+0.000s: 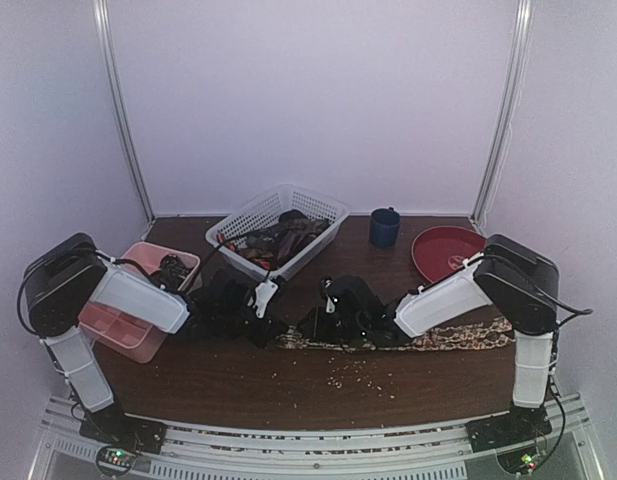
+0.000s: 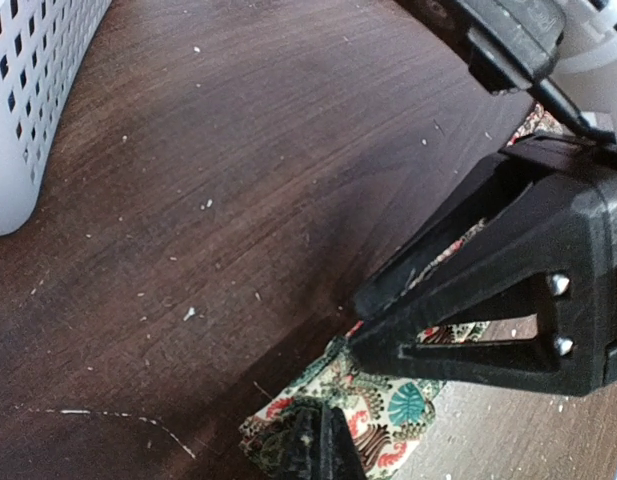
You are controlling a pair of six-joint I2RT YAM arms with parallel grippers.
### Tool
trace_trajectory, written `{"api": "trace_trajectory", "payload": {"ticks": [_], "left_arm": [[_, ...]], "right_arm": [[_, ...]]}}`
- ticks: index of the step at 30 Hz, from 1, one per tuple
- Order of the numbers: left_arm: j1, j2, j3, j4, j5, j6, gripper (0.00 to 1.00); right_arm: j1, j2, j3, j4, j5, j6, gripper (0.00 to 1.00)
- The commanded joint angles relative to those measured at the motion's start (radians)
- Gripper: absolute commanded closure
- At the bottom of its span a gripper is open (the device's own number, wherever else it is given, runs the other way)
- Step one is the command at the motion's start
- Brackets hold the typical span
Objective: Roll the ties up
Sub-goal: Fold the tie at the center of the board.
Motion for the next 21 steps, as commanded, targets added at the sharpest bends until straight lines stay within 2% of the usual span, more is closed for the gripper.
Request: {"api": "trace_trajectory", "payload": {"ticks": [1,15,21], "left_arm": [[-0.011,0.008,-0.023,0.064,-0.004,-0.009,1.00],[-0.031,0.009,-0.041,0.096,-0.021,-0.050,1.00],[-0.031,-0.053,-0.013,-0.023,-0.134,-0.104,0.99]], "right_arm": [[0.021,-0.071,0.027,-0.121,0.064,-0.017,0.75],[0.068,0.008,0.092,-0.235,0.081,-0.034,0.83],[0.068,0.027,0.038,-0.198,0.090,-0.057,0.88]]}}
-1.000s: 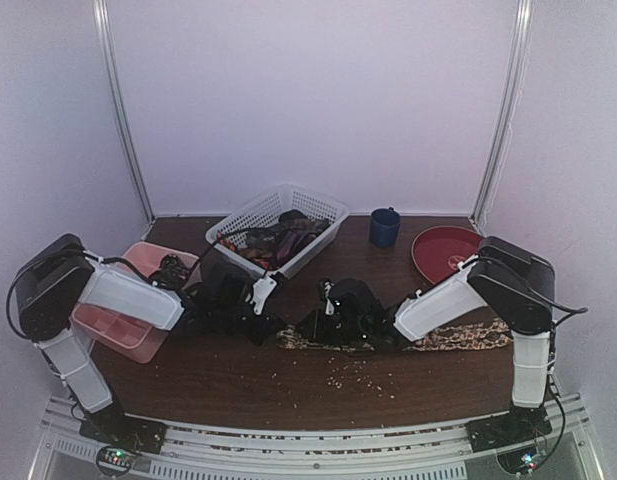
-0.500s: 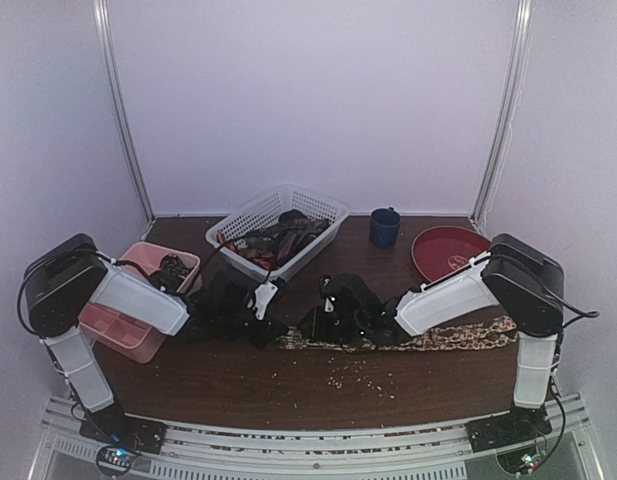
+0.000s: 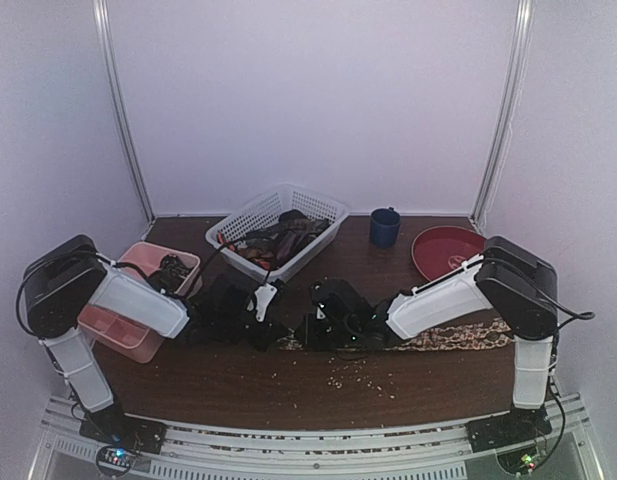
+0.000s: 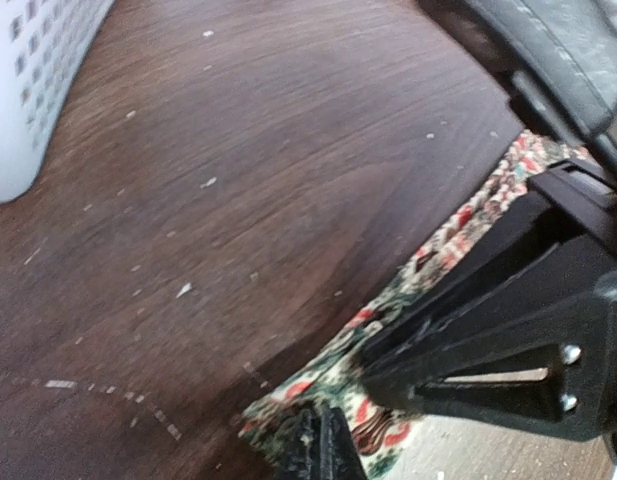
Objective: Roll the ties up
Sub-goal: Fold the tie at the center of the board.
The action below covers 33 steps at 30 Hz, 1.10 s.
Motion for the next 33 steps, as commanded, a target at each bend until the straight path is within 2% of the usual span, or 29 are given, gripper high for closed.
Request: {"api": "trace_trajectory", "payload": {"ticks": [1,7,14,24,33], "left_arm": [[-0.004,-0.055,0.018,-0.073,-0.113,-0.051,0.99],[-0.004,-0.046,0.030,-0.178,-0.169,-0.105,0.98],[-0.004,-0.031,0.014,-0.195,-0.176,-0.154,1.00],[-0.004,-0.009,-0.001,-0.057,0.020,-0.190,1.00],[-0.004,0.011,-0.005,-0.054,0.020,-0.202,1.00]], "right_arm": [[0.005,0.032,-0.036,-0.019,0.031,-0.033,0.88],[0.005,0.018,-0.045,0.008,0.042,-0.070,0.88],[0.003,0.001,-0.050,0.038,0.039,-0.080,0.88],[-0.001,-0.030,-0.074,0.065,0.053,-0.090,0.88],[-0.001,-0.114,-0.098,0.093,0.025,-0.104,0.85]]}}
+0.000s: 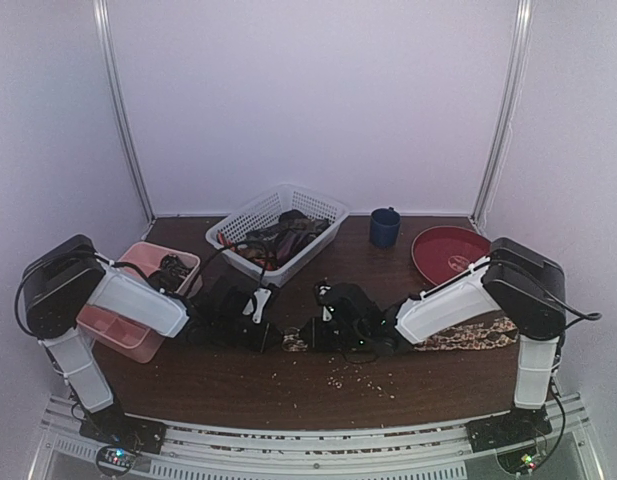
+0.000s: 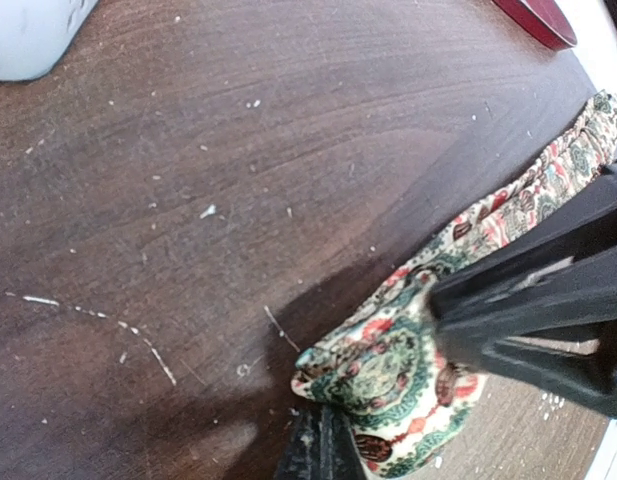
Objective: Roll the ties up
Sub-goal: Fold the tie at the center of the board.
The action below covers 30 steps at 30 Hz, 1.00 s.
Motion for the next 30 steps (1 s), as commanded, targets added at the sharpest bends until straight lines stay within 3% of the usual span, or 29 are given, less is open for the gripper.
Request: {"api": "trace_trajectory", "payload": {"ticks": [1,23,30], "left_arm": [[-0.005,0.021,-0.010,0.048,0.016,-0.014,1.00],[-0.003,0.033,-0.041,0.035,-0.028,-0.037,1.00],[-0.003,0.030,0.007,-0.158,-0.208,-0.053,1.00]], "right_arm": [[0.000,-0.079,-0.003,-0.034,0.007,-0.023,0.85],[0.013,0.029,0.043,-0.096,0.020,-0.005,0.89],[0.013,0.040,0.040,-0.090,0.021,-0.002,0.89]]}}
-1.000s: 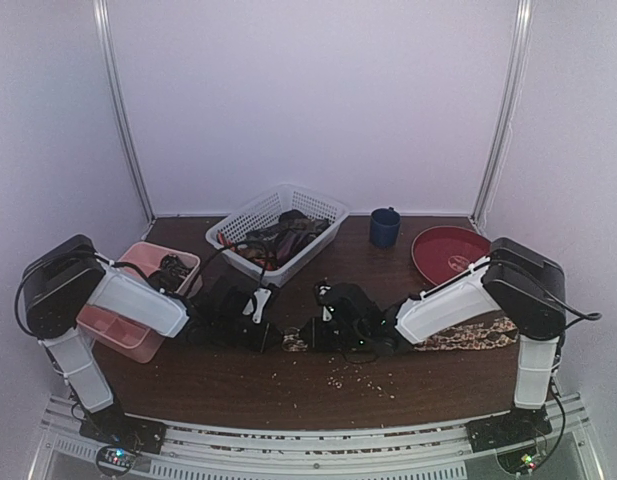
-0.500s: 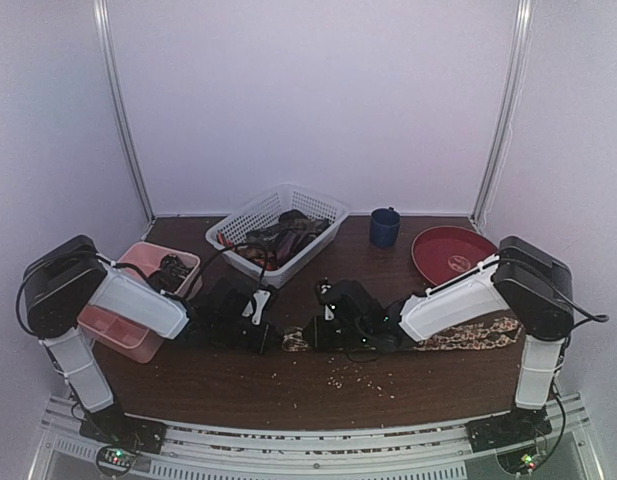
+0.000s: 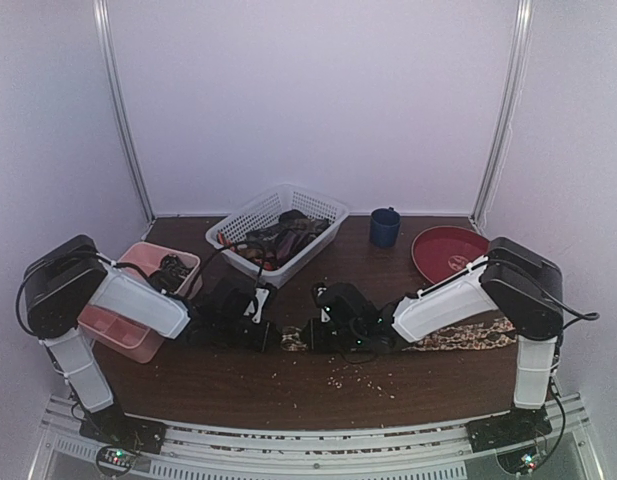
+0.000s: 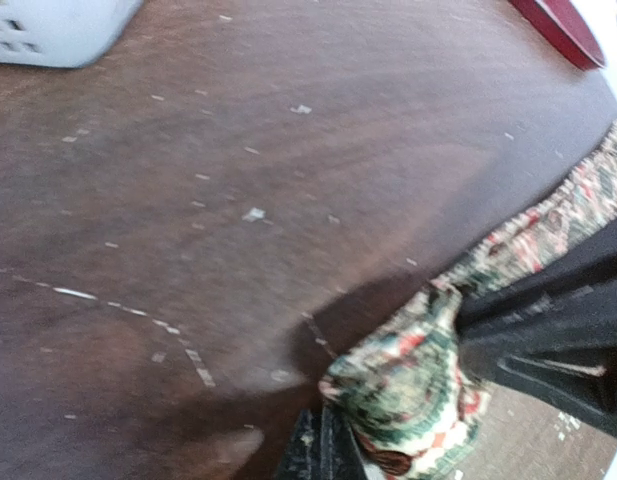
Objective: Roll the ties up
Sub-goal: Fold the tie at the center of the board.
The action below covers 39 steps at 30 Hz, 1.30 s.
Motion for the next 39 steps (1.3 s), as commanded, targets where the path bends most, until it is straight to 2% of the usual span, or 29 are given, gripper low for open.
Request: {"api": "trace_trajectory", "payload": {"ticks": [1,8,21,27,33,39], "left_arm": [[0.000,0.016,0.006,-0.151,-0.118,-0.008,1.00],[0.000,0.059,-0.013,-0.058,-0.007,-0.052,1.00],[0.001,0.026,-0.051,-0.172,-0.069,-0.066,1.00],[-0.002,0.034,-0.037,-0.185,-0.044,-0.071,1.00],[-0.002,-0.020,-0.029,-0.275,-0.136,-0.077,1.00],[-0.004,-0.018,-0.055,-0.203,-0.061,-0.095,1.00]], "right_arm": [[0.006,0.027,0.008,-0.020,0.016,0.004,0.89],[0.004,0.041,0.011,0.002,0.011,0.009,0.90],[0.004,0.074,0.017,0.036,-0.033,0.029,0.89],[0.005,0.069,0.014,0.034,-0.024,0.030,0.90],[0.004,0.066,0.013,0.030,-0.021,0.029,0.90],[0.005,0.065,0.015,0.033,-0.025,0.031,0.90]]}}
